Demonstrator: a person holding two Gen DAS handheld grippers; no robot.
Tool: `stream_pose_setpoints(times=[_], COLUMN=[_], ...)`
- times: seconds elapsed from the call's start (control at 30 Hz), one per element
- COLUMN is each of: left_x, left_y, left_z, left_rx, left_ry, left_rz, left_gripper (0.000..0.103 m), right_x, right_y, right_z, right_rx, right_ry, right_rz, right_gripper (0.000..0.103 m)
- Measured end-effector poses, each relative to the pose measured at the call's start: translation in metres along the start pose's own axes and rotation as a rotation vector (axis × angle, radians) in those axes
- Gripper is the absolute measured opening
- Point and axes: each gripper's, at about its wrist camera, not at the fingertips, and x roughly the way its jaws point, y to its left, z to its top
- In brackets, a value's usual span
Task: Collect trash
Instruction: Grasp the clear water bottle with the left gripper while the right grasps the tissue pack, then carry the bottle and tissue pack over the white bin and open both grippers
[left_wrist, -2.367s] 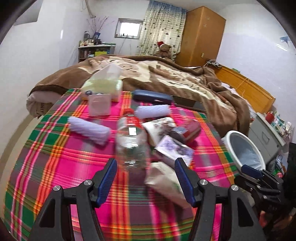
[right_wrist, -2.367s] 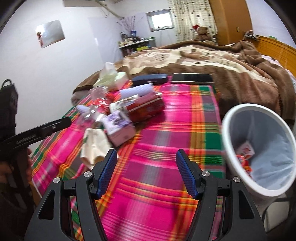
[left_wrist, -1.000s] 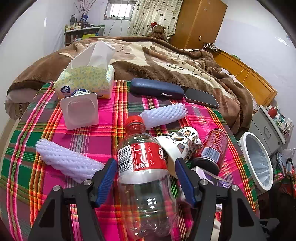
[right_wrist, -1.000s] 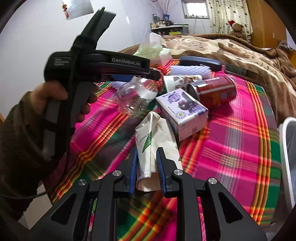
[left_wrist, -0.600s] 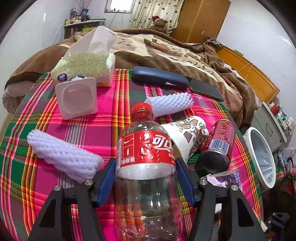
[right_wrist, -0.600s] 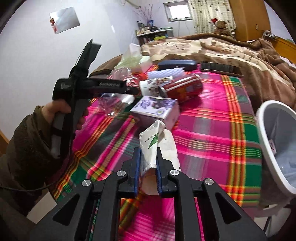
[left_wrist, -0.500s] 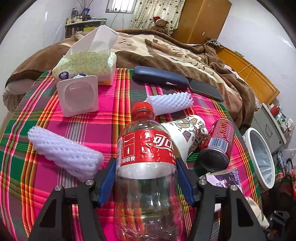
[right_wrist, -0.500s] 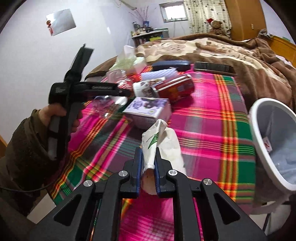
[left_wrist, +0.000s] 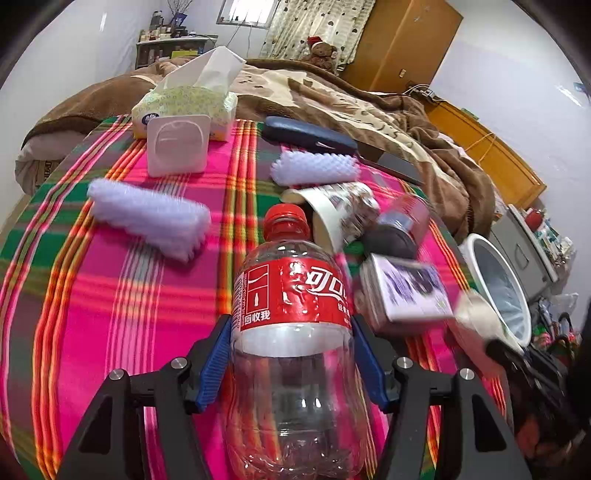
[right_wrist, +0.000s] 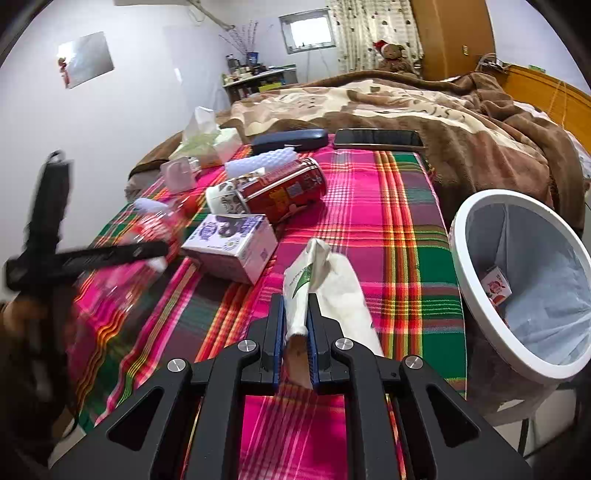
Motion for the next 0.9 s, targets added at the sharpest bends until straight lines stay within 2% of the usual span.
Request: stream_pose_setpoints(times=[0.13,0.17,0.2,0.23,0.27,0.3,0.43,0.67,0.83,0.87,0.9], left_x=[-0.011,-0.013,-0.014,-0.015,-0.014,-0.014,-0.01,0.001,0.004,0.004,0.004], left_y=[-0.004,-0.005,-0.006,-0.008,-0.009,-0.009,-0.011,-0.014,-0.016,-0.017,-0.016], left_z=[-0.018,-0.02,-0.022,-0.023,-0.023,-0.024,-0.022,-0.021,-0.02,-0.02,-0.02], left_rx=[0.005,0.008,0.011,0.016,0.015,0.013,0.016,0.017,0.025,0.022,0.015], left_ry=[-0.002,-0.003,-0.003,-0.003,-0.002,-0.002,0.002,0.009,0.004,0.003,0.001], left_rz=[-0.004,-0.001,0.002,0.006,0.011,0.015,0.033,0.051,0.061,0.063,0.058], left_gripper=[0.063,0.063,0.063,0.063,0.063,0.063,0.064,0.065,0.066,0.066,0.066], right_x=[-0.002,-0.003,-0.004,-0.005,-0.006,-0.006,-0.004,0.01,0.009,0.009,0.009], right_y=[-0.001,0.0,0.0,0.001,0.002,0.003,0.0,-0.017,-0.02,-0.02,-0.02], right_z=[-0.007,-0.007,-0.006,-0.006,-0.006,-0.006,-0.001,0.003,0.003,0.003,0.003], right_rx=[-0.006,-0.01,-0.017,-0.029,-0.04,-0.05,-0.088,-0.053,-0.028,-0.028,-0.026], right_ry=[0.024,0.02,0.014,0.005,-0.001,-0.003,-0.016,0.044,0.041,0.039,0.036], right_rz=[-0.012,-0.015,-0.02,-0.029,-0.042,-0.06,-0.116,-0.081,-0.054,-0.052,-0.053], right_gripper=[0.017,0.023,0.036,0.046,0.061,0.065,0.065,0.065,0.065,0.063,0.056])
